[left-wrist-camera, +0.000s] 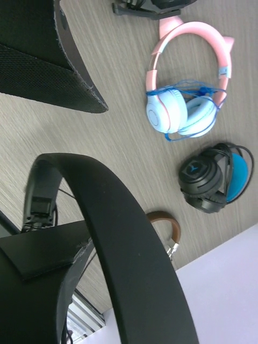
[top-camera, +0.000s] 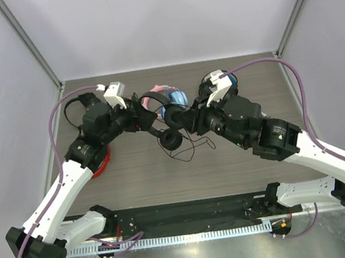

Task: Wrap the headphones
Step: Pass the headphones from the right arm to the left

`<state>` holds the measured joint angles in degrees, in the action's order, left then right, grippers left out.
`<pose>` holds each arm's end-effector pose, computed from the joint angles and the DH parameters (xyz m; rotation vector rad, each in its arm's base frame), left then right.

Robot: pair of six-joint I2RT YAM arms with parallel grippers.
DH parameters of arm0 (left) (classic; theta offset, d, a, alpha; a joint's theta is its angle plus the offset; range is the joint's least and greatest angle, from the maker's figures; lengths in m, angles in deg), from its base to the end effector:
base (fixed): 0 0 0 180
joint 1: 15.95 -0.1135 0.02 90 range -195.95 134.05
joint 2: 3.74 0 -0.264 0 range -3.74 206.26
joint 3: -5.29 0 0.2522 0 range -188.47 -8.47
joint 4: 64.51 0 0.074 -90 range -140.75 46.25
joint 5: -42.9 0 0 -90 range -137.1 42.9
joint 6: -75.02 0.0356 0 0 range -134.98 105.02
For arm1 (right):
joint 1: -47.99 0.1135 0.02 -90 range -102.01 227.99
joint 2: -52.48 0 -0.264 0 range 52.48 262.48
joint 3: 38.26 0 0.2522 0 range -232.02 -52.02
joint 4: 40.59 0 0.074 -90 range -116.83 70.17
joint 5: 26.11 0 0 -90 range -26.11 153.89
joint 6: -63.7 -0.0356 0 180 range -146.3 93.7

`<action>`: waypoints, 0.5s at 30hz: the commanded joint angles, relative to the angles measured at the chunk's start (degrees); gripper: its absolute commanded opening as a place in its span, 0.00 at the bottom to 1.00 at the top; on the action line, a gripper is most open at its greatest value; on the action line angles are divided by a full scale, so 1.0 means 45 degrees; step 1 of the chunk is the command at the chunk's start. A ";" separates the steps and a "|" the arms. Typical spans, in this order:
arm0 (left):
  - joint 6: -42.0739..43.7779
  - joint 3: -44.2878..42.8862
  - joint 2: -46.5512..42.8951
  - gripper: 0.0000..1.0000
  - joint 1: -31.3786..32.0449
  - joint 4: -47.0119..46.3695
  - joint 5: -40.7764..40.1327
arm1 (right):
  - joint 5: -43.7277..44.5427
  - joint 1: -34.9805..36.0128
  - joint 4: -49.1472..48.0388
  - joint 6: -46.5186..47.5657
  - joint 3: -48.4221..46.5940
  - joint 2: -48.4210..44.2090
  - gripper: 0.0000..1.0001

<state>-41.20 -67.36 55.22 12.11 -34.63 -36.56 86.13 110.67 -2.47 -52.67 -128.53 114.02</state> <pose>0.2031 -0.1156 0.3690 0.1644 1.9244 -0.8182 0.1133 0.1900 0.4494 -0.2707 1.7708 0.8034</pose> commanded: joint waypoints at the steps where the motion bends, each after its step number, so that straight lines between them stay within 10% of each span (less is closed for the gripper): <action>1: 0.0357 0.0002 -0.0465 0.80 -0.0043 -0.1178 -0.0175 | -0.0489 -0.0002 -0.1272 -0.0409 -0.0829 -0.0160 0.01; 15: 0.0787 -0.0429 -0.0348 0.59 -0.0043 -0.1766 -0.0371 | -0.0879 -0.0060 -0.1624 -0.0799 -0.0811 -0.0257 0.01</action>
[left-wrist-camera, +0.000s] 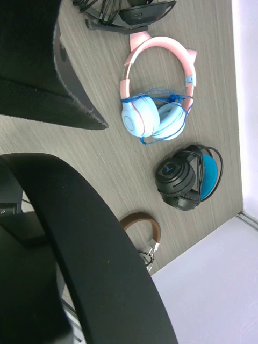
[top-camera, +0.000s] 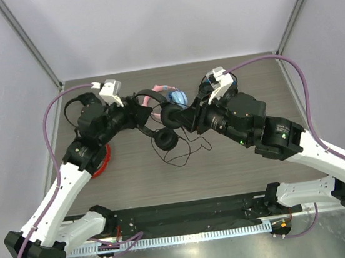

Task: Wrap the headphones
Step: Pass the headphones from the right arm to the left

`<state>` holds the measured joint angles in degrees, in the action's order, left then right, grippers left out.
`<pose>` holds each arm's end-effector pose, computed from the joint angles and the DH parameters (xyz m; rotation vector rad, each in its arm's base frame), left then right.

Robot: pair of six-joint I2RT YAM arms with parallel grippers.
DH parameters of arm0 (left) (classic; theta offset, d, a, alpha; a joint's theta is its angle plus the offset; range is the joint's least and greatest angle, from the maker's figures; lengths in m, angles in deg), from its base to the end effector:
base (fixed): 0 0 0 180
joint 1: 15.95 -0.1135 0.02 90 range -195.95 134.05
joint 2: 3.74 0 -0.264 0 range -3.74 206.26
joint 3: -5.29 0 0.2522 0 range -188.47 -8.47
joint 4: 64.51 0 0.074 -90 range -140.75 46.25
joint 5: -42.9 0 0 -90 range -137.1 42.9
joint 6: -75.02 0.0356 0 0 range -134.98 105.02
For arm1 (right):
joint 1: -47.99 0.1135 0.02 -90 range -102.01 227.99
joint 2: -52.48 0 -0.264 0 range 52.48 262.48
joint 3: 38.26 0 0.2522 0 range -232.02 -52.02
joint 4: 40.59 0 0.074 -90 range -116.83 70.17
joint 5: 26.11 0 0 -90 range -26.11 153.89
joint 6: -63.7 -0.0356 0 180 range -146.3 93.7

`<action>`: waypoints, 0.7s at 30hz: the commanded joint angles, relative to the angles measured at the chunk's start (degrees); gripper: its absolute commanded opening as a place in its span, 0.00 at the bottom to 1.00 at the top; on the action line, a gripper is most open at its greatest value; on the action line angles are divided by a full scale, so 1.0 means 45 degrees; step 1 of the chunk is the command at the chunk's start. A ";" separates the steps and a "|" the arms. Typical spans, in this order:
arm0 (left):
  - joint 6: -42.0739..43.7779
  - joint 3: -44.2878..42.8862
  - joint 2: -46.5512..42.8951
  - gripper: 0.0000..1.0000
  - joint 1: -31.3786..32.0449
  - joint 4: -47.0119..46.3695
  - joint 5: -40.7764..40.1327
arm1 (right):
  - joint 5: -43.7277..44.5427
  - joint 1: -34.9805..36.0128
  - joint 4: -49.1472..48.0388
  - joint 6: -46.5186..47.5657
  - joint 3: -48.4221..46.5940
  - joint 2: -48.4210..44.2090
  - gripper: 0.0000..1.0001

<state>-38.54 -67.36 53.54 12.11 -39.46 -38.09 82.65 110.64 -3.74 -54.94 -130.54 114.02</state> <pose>0.1987 -0.1122 0.3841 0.1904 1.7953 -0.7896 0.1103 0.1884 0.4630 -0.2617 1.7382 0.9164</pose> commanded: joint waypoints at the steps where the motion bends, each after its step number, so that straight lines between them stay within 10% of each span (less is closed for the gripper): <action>1: 0.0175 -0.0409 0.0026 0.57 -0.0043 -0.0692 -0.0070 | -0.0127 -0.0056 -0.1362 -0.0353 -0.0325 -0.0277 0.01; 11: 0.0370 -0.0739 -0.0228 0.02 -0.0043 -0.0109 -0.1123 | 0.0185 -0.0309 -0.1265 -0.0451 0.0242 -0.0413 0.02; 14: 0.0507 -0.1013 -0.0169 0.00 -0.0043 0.0516 -0.1572 | 0.0225 -0.0465 -0.0914 -0.0393 0.0087 -0.0297 0.07; 16: 0.0565 -0.1208 -0.0053 0.00 -0.0043 0.1061 -0.1865 | 0.0205 -0.0563 -0.0271 -0.0198 -0.0438 0.0073 0.48; 17: 0.0566 -0.1499 0.0044 0.00 -0.0043 0.1336 -0.2505 | 0.0263 -0.0563 0.0080 0.0189 -0.0654 0.0288 0.90; 21: 0.0682 -0.2555 0.0689 0.00 -0.0043 0.2801 -0.3913 | 0.1958 -0.0603 0.3295 0.1361 -0.2508 0.1128 1.00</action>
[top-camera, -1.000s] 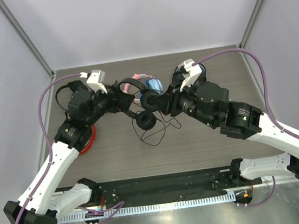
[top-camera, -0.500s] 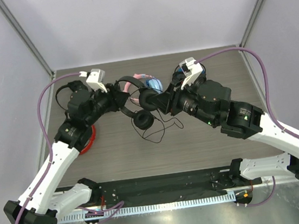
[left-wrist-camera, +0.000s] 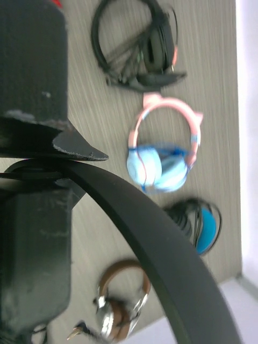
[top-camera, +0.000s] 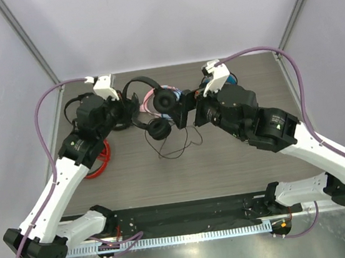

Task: Wrap the headphones
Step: Pass the headphones from the right arm to the left

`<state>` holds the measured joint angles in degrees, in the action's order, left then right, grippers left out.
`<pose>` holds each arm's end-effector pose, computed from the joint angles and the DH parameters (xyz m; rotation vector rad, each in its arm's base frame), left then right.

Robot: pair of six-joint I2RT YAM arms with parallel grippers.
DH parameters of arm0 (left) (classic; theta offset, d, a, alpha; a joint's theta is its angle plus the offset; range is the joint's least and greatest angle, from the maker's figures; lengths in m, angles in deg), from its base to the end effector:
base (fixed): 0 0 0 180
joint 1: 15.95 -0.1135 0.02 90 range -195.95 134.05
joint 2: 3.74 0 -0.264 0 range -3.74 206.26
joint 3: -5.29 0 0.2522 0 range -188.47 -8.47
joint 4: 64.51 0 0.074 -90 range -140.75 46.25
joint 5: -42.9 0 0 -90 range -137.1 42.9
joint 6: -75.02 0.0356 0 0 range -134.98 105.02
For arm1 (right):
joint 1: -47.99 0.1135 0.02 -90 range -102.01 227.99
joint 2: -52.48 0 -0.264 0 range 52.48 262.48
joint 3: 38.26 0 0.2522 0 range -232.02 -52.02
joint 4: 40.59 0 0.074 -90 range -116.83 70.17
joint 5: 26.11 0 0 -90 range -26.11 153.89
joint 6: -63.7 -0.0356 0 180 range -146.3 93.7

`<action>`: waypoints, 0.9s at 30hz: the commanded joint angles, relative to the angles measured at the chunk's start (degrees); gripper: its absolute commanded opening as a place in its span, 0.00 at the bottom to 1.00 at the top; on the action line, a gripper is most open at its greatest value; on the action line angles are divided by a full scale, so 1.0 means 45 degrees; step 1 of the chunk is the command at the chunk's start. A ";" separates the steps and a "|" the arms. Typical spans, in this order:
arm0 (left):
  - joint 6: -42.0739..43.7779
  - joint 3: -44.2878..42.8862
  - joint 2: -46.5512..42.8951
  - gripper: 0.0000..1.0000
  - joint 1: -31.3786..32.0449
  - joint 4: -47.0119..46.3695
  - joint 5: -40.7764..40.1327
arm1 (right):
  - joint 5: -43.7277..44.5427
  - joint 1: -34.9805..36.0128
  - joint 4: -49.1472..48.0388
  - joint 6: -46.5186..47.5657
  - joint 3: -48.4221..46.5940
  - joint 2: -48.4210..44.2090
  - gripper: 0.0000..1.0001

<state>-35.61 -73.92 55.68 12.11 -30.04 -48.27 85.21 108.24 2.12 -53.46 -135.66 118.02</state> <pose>0.2024 -0.1071 0.3984 0.1062 1.8630 -0.5763 0.1254 0.1934 0.4668 -0.2431 1.7974 0.7796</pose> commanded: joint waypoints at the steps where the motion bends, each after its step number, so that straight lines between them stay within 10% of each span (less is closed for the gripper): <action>1: 0.0129 -0.1255 0.0311 0.00 -0.0043 0.1097 -0.1790 | 0.2342 -0.0088 0.2410 0.1286 -0.1917 0.0279 1.00; 7: 0.0813 -0.2231 0.0389 0.00 -0.0043 0.1725 -0.2025 | 0.2452 -0.0243 0.3020 0.2323 -0.2429 -0.0871 0.95; 12: 0.0970 -0.2896 0.0663 0.00 -0.0043 0.2058 -0.2064 | -0.2018 -0.0225 0.1231 0.1818 -0.1963 -0.0854 0.84; 21: 0.0735 -0.3151 0.0703 0.00 -0.0043 0.2058 -0.1537 | -0.3488 -0.0419 -0.1996 0.0216 -0.0028 0.0141 0.97; 27: 0.0696 -0.3131 0.0546 0.00 -0.0043 0.2097 -0.1479 | -0.3995 -0.0868 -0.2662 -0.0233 -0.0125 0.0865 0.82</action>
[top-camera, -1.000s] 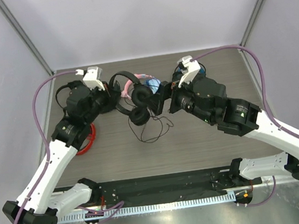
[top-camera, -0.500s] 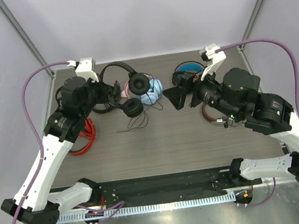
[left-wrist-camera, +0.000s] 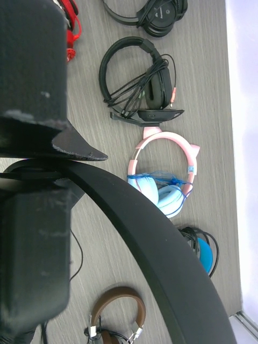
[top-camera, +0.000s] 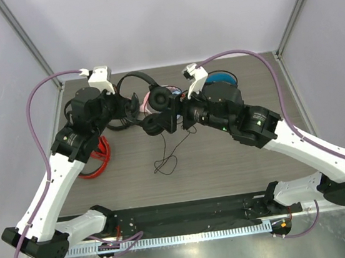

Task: Wrap the headphones
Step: Pass the headphones from the right arm to the left

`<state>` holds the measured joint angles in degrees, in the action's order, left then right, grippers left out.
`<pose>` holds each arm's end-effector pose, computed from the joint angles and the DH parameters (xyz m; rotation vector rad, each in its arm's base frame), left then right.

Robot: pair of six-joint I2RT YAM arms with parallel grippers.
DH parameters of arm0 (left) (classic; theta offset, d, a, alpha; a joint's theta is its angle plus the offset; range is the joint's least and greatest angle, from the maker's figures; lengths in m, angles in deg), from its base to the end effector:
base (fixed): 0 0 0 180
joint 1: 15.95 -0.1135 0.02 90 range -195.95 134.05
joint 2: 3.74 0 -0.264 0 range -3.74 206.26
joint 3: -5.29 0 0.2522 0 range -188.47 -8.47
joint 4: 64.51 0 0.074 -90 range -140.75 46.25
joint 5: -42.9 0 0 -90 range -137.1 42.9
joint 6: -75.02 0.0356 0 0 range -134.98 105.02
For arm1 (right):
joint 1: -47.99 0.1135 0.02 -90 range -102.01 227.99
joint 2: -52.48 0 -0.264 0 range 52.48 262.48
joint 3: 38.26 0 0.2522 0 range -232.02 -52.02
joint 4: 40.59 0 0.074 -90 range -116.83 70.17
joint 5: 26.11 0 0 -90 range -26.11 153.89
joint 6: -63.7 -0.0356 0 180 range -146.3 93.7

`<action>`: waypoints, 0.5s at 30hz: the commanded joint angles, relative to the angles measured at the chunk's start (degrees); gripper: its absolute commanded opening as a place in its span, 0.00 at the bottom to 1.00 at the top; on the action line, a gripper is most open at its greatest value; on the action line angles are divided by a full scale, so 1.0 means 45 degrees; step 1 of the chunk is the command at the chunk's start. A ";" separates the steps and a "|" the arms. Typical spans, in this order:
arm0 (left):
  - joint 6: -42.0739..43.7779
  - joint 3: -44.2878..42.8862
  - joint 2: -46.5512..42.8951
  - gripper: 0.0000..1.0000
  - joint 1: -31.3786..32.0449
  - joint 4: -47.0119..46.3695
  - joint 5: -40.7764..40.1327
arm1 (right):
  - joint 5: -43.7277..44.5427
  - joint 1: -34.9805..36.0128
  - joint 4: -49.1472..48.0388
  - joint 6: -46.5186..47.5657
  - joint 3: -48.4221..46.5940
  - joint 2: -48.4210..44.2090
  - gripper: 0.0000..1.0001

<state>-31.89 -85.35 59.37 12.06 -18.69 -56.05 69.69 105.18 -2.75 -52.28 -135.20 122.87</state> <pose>0.2038 -0.1021 0.4313 0.0769 1.9030 -0.3875 0.1462 0.2202 0.4535 -0.4277 1.8199 0.9459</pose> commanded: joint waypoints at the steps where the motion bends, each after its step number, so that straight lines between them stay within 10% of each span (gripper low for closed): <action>1: -0.0110 -0.0591 -0.0314 0.00 -0.0033 -0.0404 0.0270 | -0.0586 -0.0286 -0.1677 -0.0555 -0.0169 -0.0097 0.79; 15: -0.0071 -0.0630 -0.0431 0.00 -0.0033 -0.0287 0.0466 | -0.0333 -0.0755 -0.2967 -0.0771 0.0398 -0.0057 0.43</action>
<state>-32.09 -85.37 59.09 12.04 -18.65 -55.46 68.29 101.86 -11.91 -56.30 -132.60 122.26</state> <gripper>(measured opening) 0.064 0.462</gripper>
